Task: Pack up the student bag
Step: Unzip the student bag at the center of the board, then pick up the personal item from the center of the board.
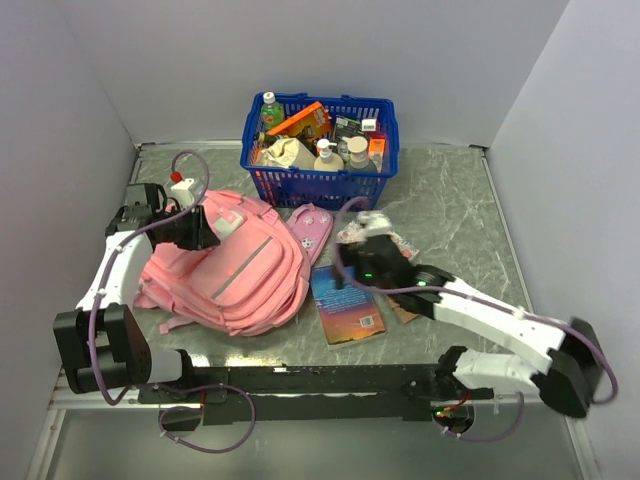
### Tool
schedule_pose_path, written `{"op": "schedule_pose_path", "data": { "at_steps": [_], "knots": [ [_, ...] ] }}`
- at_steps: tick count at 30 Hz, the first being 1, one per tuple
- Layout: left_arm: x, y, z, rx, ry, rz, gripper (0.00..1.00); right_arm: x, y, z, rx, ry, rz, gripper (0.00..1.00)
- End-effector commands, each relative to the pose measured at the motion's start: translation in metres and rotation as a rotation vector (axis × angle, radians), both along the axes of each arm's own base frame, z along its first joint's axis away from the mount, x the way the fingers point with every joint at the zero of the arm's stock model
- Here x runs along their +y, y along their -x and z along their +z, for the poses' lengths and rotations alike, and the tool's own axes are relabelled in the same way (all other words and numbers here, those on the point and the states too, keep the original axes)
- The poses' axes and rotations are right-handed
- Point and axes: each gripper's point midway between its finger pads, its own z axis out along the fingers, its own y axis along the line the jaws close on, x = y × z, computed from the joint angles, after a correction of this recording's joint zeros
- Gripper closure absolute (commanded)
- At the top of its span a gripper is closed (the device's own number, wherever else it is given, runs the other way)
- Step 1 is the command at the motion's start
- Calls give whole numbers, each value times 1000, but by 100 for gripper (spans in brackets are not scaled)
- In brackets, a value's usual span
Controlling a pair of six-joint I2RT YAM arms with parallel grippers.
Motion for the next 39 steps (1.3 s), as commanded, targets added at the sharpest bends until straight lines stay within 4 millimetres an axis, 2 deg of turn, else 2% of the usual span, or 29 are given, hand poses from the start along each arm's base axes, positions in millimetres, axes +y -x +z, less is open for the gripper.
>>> {"op": "schedule_pose_path", "data": {
  "at_steps": [1, 2, 3, 4, 6, 8, 11, 15, 21, 24, 27, 28, 30, 33, 39],
  "knots": [
    [8, -3, 20, -76, -68, -21, 67, -108, 8, -47, 164, 6, -347, 0],
    [10, -3, 21, -83, -80, -24, 67, -119, 9, -40, 147, -45, -374, 0],
    [11, -3, 21, -85, -84, -19, 67, -129, 9, -42, 148, -70, -405, 0],
    [12, -4, 23, -92, -93, -13, 67, -155, 4, -52, 159, -85, -496, 0],
    [12, -4, 26, -100, -97, -11, 67, -170, 4, -56, 186, -137, -538, 0],
    [12, -4, 30, -110, -96, -11, 67, -192, 3, -73, 271, -149, -616, 0],
    [11, -3, 34, -116, -90, -16, 67, -201, 2, -92, 369, -165, -641, 0],
    [10, -1, 34, -119, -91, -24, 67, -193, 2, -97, 417, -204, -626, 0],
    [9, -1, 39, -135, -91, -32, 67, -185, 11, -122, 523, -248, -611, 0],
    [9, -2, 42, -145, -91, -28, 67, -175, 19, -133, 582, -288, -580, 1],
    [8, -2, 46, -158, -85, -30, 67, -156, 39, -148, 669, -365, -529, 8],
    [8, -2, 46, -160, -83, -27, 67, -149, 38, -144, 653, -407, -496, 11],
    [7, -4, 49, -176, -78, -25, 67, -145, 46, -148, 663, -433, -492, 13],
    [6, -4, 49, -174, -64, -23, 67, -142, 48, -142, 644, -452, -474, 17],
    [5, -4, 47, -164, -59, -22, 67, -135, 43, -115, 569, -524, -428, 21]
  ]
}}
